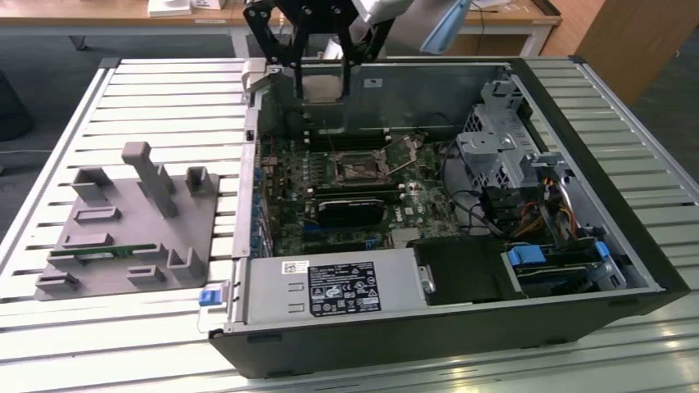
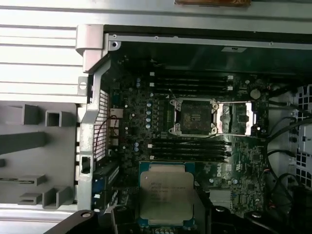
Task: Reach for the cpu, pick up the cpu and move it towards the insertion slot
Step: 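Pick up the cpu and move it towards the insertion slot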
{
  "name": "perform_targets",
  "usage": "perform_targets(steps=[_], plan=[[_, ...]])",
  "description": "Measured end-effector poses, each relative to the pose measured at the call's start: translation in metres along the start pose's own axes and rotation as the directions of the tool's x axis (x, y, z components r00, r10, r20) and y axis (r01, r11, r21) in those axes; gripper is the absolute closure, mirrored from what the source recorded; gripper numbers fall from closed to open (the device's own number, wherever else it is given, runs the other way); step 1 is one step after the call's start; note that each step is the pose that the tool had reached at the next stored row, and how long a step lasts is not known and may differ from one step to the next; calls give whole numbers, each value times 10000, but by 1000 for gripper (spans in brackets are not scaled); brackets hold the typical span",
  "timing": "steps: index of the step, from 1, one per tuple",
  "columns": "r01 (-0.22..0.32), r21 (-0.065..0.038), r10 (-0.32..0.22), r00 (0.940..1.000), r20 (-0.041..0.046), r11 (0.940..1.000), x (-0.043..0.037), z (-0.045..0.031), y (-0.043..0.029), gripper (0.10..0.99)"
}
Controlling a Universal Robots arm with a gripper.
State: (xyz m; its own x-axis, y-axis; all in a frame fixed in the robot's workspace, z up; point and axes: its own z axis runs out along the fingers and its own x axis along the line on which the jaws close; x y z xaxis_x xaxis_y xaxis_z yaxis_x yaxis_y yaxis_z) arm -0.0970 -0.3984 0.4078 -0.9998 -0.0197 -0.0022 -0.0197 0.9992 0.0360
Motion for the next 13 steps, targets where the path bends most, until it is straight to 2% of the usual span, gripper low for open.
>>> perform_targets(steps=[2,7,13], plan=[[7,1,-7,10000,0,10000,-72,0,18,553],[15,1,-15,10000,-1,10000,-185,3,81,553],[22,0,-22,10000,0,10000,-276,7,167,553]])
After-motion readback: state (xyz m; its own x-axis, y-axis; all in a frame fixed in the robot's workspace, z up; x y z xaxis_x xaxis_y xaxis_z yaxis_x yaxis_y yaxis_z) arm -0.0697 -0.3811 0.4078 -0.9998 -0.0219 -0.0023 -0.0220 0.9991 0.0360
